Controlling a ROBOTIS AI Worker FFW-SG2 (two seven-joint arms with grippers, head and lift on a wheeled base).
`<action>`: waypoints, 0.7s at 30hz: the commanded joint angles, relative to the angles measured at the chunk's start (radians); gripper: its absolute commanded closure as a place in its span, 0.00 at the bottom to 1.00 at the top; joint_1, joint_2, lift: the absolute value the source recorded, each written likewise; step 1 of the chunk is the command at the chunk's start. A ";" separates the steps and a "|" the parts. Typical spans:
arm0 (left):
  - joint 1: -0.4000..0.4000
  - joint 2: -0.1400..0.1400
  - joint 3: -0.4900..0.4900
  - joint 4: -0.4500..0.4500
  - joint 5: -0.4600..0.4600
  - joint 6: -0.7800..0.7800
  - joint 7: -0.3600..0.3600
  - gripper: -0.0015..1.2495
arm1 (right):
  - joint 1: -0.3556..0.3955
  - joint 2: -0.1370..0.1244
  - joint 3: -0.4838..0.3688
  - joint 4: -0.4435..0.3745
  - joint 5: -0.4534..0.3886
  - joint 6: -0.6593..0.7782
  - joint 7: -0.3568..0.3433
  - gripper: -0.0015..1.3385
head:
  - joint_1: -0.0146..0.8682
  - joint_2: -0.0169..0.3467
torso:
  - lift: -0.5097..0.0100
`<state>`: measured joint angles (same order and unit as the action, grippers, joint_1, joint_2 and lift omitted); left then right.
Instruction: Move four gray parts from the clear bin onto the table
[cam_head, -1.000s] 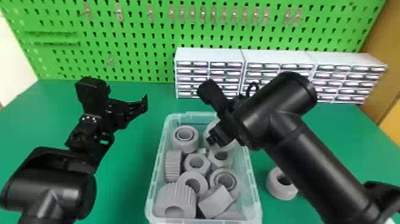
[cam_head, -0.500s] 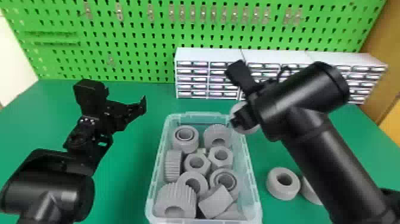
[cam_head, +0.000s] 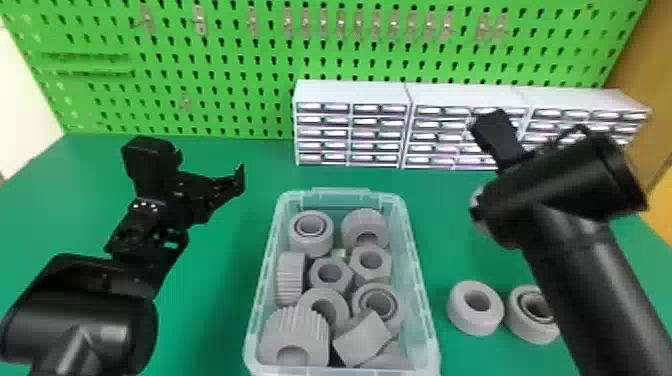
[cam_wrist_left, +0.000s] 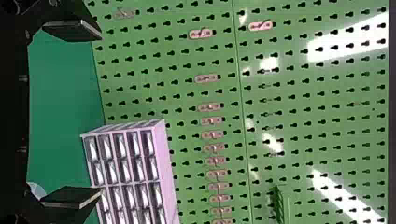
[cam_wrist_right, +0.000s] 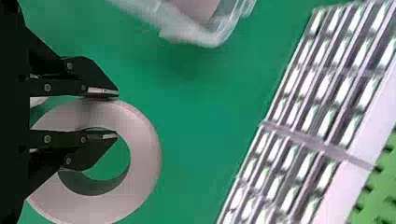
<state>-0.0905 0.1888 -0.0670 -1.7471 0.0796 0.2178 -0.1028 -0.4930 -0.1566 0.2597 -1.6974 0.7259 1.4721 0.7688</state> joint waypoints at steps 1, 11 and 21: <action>0.000 0.000 -0.002 0.000 0.002 0.000 0.000 0.09 | 0.045 -0.011 -0.069 0.004 -0.005 -0.026 0.000 0.78 | 0.78 0.14 | 0.89; -0.002 -0.002 -0.010 0.001 0.005 0.000 0.000 0.09 | 0.057 -0.015 -0.152 0.117 -0.082 -0.167 0.000 0.78 | 0.78 0.14 | 0.89; -0.008 -0.002 -0.017 0.004 0.003 0.000 0.002 0.09 | 0.010 -0.012 -0.135 0.266 -0.226 -0.342 -0.002 0.78 | 0.78 0.14 | 0.89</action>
<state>-0.0956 0.1871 -0.0817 -1.7451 0.0830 0.2178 -0.1014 -0.4662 -0.1766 0.1067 -1.4878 0.5326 1.1912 0.7676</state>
